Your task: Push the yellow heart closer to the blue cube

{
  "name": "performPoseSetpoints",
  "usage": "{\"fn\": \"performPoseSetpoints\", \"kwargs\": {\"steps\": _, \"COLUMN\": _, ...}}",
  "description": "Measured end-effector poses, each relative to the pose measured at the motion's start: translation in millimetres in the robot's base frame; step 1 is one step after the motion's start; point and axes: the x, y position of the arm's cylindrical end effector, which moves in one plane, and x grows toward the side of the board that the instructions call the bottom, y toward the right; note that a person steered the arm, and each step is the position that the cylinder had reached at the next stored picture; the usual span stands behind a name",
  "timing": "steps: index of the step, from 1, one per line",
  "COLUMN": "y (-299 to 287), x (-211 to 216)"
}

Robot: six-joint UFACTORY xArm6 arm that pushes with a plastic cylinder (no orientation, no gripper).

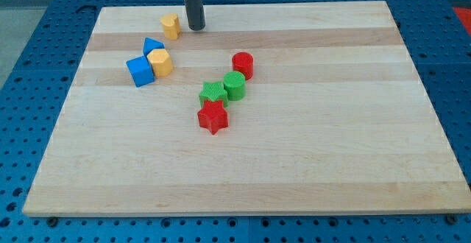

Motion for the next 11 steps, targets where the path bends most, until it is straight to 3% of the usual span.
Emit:
{"fn": "performPoseSetpoints", "kwargs": {"steps": 3, "y": -114, "x": 3}}
{"fn": "performPoseSetpoints", "kwargs": {"steps": 7, "y": -174, "x": -14}}
{"fn": "performPoseSetpoints", "kwargs": {"steps": 11, "y": -131, "x": 74}}
